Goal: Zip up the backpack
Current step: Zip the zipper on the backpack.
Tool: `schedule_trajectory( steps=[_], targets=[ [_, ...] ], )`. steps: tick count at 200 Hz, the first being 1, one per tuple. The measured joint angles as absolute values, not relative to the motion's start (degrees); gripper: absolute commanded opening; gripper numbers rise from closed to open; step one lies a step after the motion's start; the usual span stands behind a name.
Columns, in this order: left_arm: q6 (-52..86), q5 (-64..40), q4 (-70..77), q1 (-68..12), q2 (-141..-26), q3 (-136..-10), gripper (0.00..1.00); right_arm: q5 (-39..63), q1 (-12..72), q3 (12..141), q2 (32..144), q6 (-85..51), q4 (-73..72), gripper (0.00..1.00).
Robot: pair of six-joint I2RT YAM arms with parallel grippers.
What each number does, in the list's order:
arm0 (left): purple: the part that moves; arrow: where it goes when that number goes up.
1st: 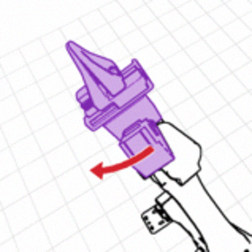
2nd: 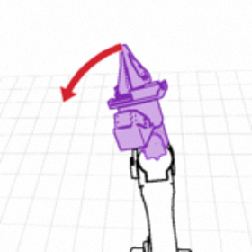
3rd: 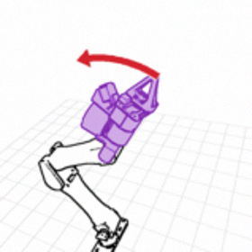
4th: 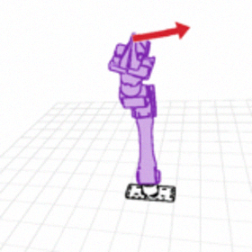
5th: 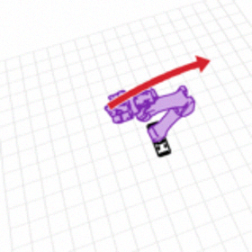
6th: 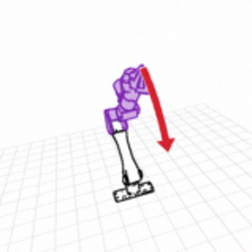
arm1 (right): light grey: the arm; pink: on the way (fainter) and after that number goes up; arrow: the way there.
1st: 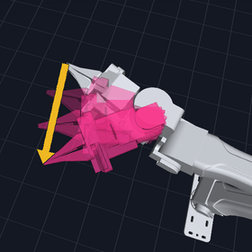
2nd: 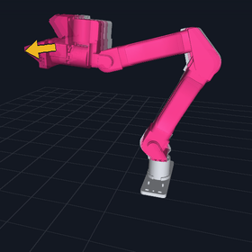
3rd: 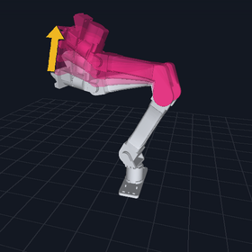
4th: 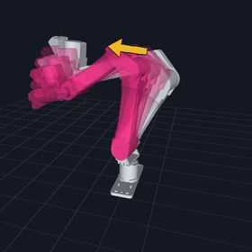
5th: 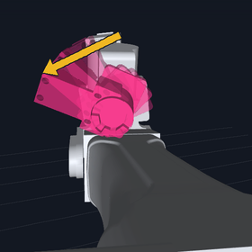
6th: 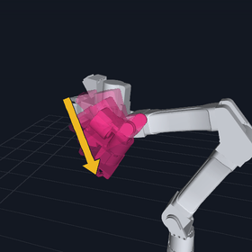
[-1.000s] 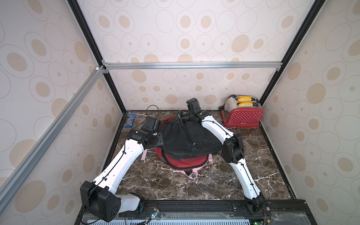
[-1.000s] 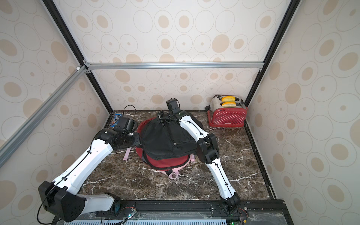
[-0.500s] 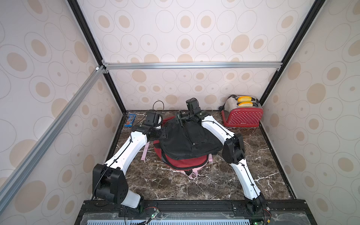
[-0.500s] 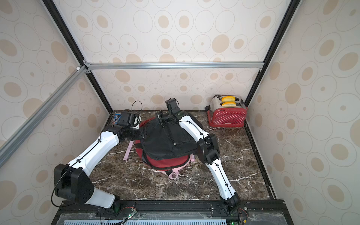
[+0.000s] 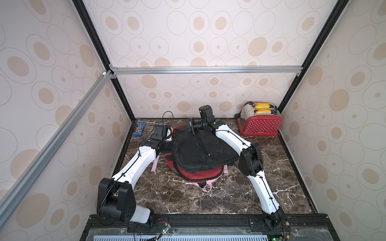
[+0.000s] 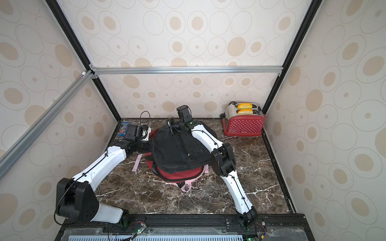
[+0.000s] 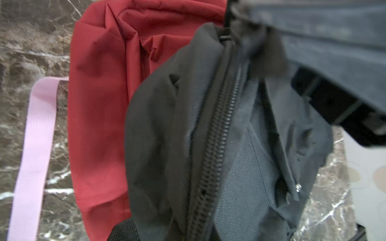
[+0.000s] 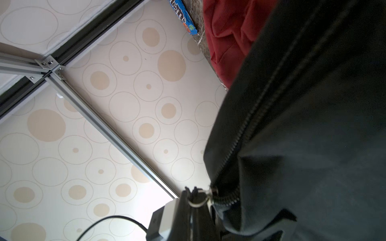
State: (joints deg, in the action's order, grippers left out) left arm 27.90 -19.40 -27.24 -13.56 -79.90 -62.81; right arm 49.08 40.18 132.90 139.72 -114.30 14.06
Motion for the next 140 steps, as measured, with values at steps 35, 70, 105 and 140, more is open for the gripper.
schedule_trajectory(
  steps=[35,70,105,140],
  targets=[
    [32.23,-20.18,-25.23,-13.54,-74.46,-57.69,0.00,45.78,42.06,132.31,138.61,-116.79,15.25,0.00],
    [34.68,-20.53,-24.77,-13.56,-71.29,-56.01,0.00,41.82,42.19,128.84,135.06,-118.17,17.56,0.00],
    [36.25,-20.73,-24.27,-13.61,-69.14,-54.50,0.00,40.27,42.19,128.25,133.86,-117.95,20.14,0.00],
    [37.19,-20.73,-24.27,-13.61,-67.90,-53.49,0.00,40.03,42.09,129.62,134.32,-116.49,22.87,0.00]
  ],
)
